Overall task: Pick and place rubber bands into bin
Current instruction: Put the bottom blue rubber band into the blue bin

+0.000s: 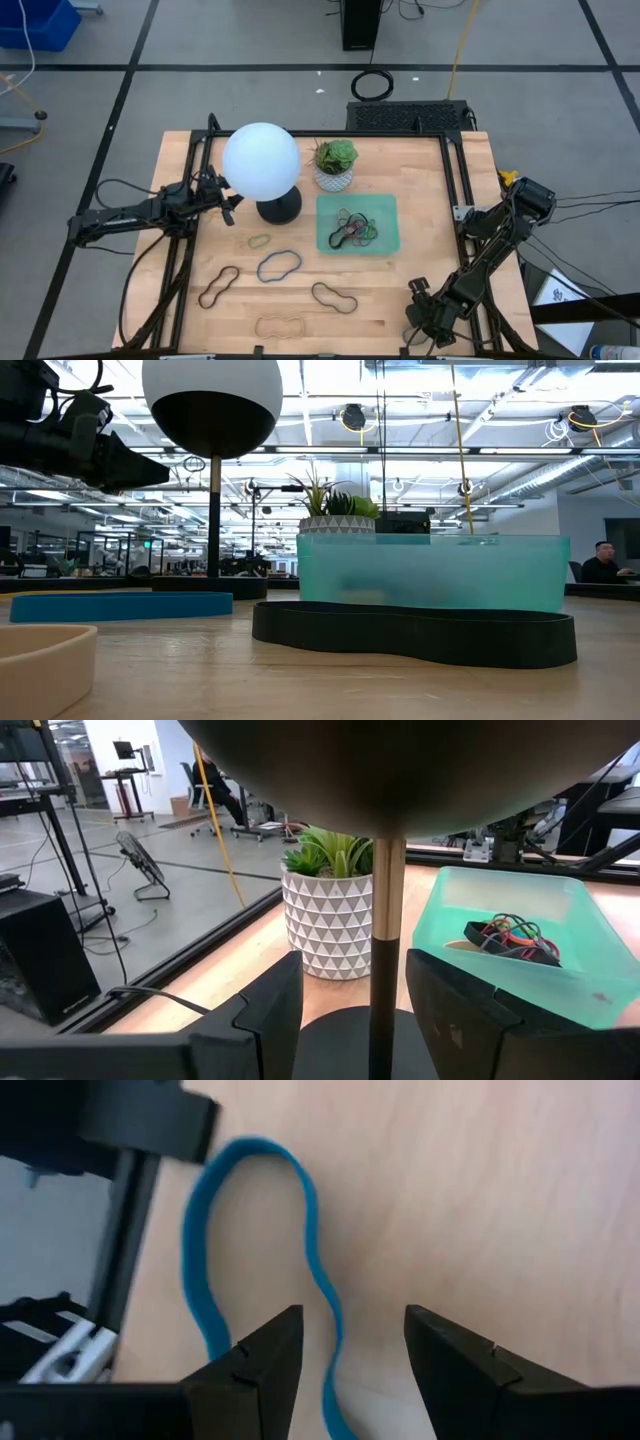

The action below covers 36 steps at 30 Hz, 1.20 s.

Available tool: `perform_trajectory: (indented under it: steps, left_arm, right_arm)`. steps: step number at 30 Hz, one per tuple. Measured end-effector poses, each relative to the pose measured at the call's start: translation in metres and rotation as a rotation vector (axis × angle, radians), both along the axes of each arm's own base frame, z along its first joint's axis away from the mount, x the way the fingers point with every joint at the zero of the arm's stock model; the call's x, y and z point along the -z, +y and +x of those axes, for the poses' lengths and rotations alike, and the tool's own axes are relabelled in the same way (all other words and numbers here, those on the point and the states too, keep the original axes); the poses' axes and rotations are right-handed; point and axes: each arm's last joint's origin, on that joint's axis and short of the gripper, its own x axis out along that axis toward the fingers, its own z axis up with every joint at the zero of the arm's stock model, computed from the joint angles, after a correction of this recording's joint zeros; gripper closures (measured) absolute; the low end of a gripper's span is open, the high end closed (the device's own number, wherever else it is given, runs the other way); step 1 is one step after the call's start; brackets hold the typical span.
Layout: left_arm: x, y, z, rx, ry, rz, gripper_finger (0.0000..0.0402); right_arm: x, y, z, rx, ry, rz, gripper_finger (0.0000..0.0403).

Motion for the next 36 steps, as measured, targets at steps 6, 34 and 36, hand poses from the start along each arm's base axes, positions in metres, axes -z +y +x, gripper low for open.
perform_trajectory:
  steps: [6,34,36]
  left_arm:
    - [0.0003,0.0000,0.0000,-0.002,-0.008,-0.024,0.0215]
    - [0.0005,0.0000,0.0000,-0.003,-0.014,-0.045,0.0215]
    - [0.0005,0.0000,0.0000,-0.004,-0.014,-0.045,0.0215]
  right_arm:
    - [-0.0013,0.0023,0.0016,0.000,-0.019,0.026,0.0234]
    - [-0.0004,0.0053,0.0037,-0.006,-0.062,0.083,0.0234]
    - [0.0031,0.0027,0.0019,-0.006,-0.055,0.072,0.0234]
